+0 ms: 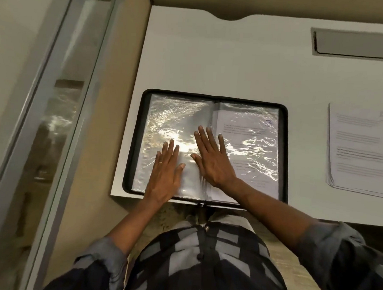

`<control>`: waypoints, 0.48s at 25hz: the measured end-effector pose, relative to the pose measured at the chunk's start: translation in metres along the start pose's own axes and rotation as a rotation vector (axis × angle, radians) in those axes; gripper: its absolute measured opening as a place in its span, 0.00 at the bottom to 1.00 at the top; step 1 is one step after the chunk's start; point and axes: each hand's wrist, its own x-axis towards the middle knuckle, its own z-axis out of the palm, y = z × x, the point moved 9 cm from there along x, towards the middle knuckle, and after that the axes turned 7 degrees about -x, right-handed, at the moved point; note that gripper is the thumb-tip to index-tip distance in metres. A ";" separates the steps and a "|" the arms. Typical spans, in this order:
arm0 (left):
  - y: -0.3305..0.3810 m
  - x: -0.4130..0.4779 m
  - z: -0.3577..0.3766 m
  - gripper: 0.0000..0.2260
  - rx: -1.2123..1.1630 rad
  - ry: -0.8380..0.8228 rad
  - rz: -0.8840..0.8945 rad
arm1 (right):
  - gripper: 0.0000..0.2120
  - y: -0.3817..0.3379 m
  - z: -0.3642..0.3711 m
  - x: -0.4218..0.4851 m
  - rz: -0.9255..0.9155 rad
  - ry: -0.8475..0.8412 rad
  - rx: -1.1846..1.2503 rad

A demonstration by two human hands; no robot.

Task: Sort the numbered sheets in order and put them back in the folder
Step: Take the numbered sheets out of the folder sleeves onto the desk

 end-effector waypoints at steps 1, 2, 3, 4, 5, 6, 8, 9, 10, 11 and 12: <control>0.015 0.012 0.004 0.27 -0.009 -0.003 0.023 | 0.31 0.015 -0.006 -0.001 0.034 0.012 -0.004; 0.030 0.023 0.009 0.27 -0.016 -0.008 0.042 | 0.31 0.031 -0.011 -0.003 0.065 0.023 -0.009; 0.044 0.033 0.014 0.27 -0.020 -0.014 0.059 | 0.32 0.045 -0.017 -0.006 0.094 0.032 -0.008; 0.058 0.044 0.021 0.27 -0.018 -0.024 0.082 | 0.32 0.062 -0.021 -0.010 0.123 0.039 0.000; 0.071 0.054 0.029 0.27 -0.014 -0.034 0.109 | 0.33 0.078 -0.025 -0.014 0.148 0.042 0.013; 0.083 0.064 0.037 0.28 -0.005 -0.047 0.138 | 0.34 0.094 -0.027 -0.020 0.168 0.039 0.020; 0.103 0.083 0.054 0.28 0.018 -0.081 0.197 | 0.35 0.121 -0.027 -0.031 0.198 0.024 0.023; 0.112 0.093 0.063 0.28 0.026 -0.102 0.221 | 0.36 0.135 -0.026 -0.038 0.214 0.012 0.028; 0.118 0.103 0.071 0.28 0.035 -0.125 0.234 | 0.35 0.147 -0.024 -0.044 0.228 -0.002 0.034; 0.122 0.113 0.078 0.28 0.050 -0.144 0.237 | 0.35 0.158 -0.021 -0.050 0.237 -0.018 0.038; 0.127 0.123 0.084 0.28 0.074 -0.154 0.238 | 0.35 0.168 -0.018 -0.056 0.243 -0.035 0.043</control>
